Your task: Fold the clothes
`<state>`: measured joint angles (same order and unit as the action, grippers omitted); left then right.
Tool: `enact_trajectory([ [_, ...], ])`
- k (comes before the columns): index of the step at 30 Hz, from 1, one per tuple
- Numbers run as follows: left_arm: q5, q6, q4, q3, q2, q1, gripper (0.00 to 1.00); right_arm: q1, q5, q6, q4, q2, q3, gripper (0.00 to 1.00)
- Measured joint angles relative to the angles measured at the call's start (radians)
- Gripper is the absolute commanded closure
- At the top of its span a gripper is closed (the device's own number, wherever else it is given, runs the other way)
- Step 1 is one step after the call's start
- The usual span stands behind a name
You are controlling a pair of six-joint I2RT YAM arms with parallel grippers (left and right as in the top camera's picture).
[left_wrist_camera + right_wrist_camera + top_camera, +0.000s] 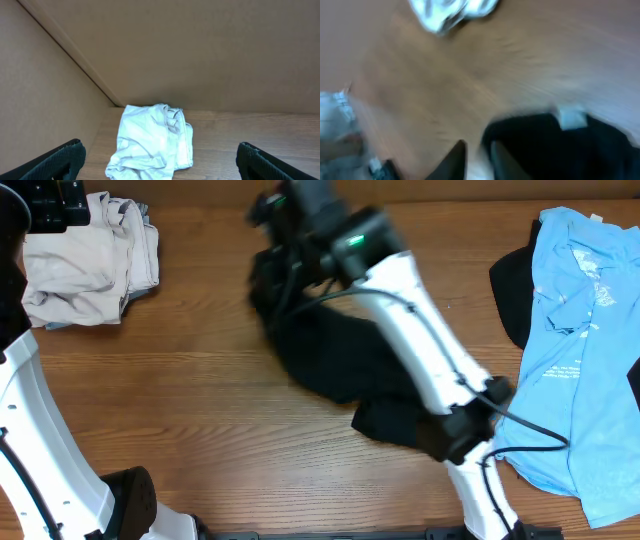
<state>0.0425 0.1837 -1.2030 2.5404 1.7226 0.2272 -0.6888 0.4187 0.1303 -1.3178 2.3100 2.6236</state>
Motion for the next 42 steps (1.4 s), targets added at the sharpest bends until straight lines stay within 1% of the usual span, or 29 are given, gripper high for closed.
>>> enact_trajectory([
  [2,0.0,0.0,0.0,0.0,0.002,0.0,0.0,-0.054,0.017,0.005,0.0,0.024,-0.001,0.6],
  [5,0.0,0.0,-0.001,0.0,0.006,0.0,0.0,-0.118,0.022,0.003,-0.016,0.029,-0.006,0.54],
  [7,-0.006,0.0,-0.002,0.0,0.01,0.0,0.0,-0.126,0.014,0.013,-0.043,0.022,-0.002,0.52],
  [9,-0.031,0.0,-0.009,0.0,0.015,0.0,0.0,-0.101,-0.009,0.026,-0.086,0.012,-0.002,0.51],
  [12,-0.113,0.002,-0.041,0.0,0.018,0.0,0.0,-0.004,-0.051,0.038,-0.153,-0.027,-0.002,0.5],
  [14,-0.192,0.013,-0.071,0.0,0.019,-0.004,0.01,0.093,-0.08,0.043,-0.187,-0.069,-0.002,0.49],
  [17,-0.311,0.058,-0.125,0.0,0.036,-0.042,0.0,0.254,-0.117,0.053,-0.238,-0.145,-0.002,0.45],
  [20,-0.382,0.112,-0.174,0.002,0.082,-0.123,0.0,0.422,-0.142,0.059,-0.287,-0.226,0.005,0.39],
  [23,-0.422,0.181,-0.209,0.004,0.174,-0.233,0.0,0.556,-0.156,0.06,-0.332,-0.284,0.016,0.38],
  [26,-0.439,0.25,-0.227,0.005,0.285,-0.332,0.0,0.635,-0.16,0.055,-0.367,-0.303,0.018,0.38],
  [31,-0.412,0.348,-0.235,0.005,0.494,-0.481,0.0,0.712,-0.161,0.041,-0.378,-0.302,0.0,0.34],
  [34,-0.379,0.391,-0.235,0.005,0.6,-0.549,0.0,0.728,-0.162,0.031,-0.377,-0.301,-0.002,0.33],
  [40,-0.352,0.448,-0.239,0.005,0.748,-0.63,0.04,0.728,-0.169,0.014,-0.377,-0.301,-0.002,0.31],
  [42,-0.349,0.456,-0.243,0.004,0.782,-0.646,0.06,0.728,-0.175,0.011,-0.378,-0.301,-0.002,0.31],
])
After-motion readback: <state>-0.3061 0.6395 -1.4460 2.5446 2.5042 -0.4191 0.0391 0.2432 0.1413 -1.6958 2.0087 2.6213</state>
